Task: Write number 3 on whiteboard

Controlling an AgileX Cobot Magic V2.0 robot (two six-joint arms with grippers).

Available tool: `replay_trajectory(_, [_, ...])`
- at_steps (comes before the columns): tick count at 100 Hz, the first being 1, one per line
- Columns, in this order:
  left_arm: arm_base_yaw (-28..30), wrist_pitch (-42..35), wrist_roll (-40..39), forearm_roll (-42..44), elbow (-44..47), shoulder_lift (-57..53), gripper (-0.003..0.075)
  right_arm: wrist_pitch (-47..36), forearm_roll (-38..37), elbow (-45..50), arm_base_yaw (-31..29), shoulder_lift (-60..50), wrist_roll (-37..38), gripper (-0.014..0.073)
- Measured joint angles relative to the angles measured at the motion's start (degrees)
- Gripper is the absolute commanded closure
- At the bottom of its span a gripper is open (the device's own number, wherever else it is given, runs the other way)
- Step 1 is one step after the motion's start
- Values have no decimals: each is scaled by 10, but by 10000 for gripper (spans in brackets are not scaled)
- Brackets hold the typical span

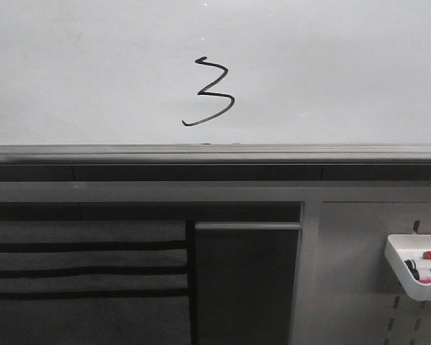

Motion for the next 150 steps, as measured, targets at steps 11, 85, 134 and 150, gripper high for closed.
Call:
replay_trajectory(11, [0,0,2,-9,0,1,280,1,-2,0,0,0,-18,592])
replay_trajectory(85, [-248,34,279,-78,-120,242,280,1,-3,0,21,51,-80,592])
replay_trajectory(134, [-266,32,300,-76,-218,370,347,5,-5,0,21,51,-80,592])
replay_trajectory(150, [-279,42,324,-74,-218,374,498,7,-5,0,21,51,-80,592])
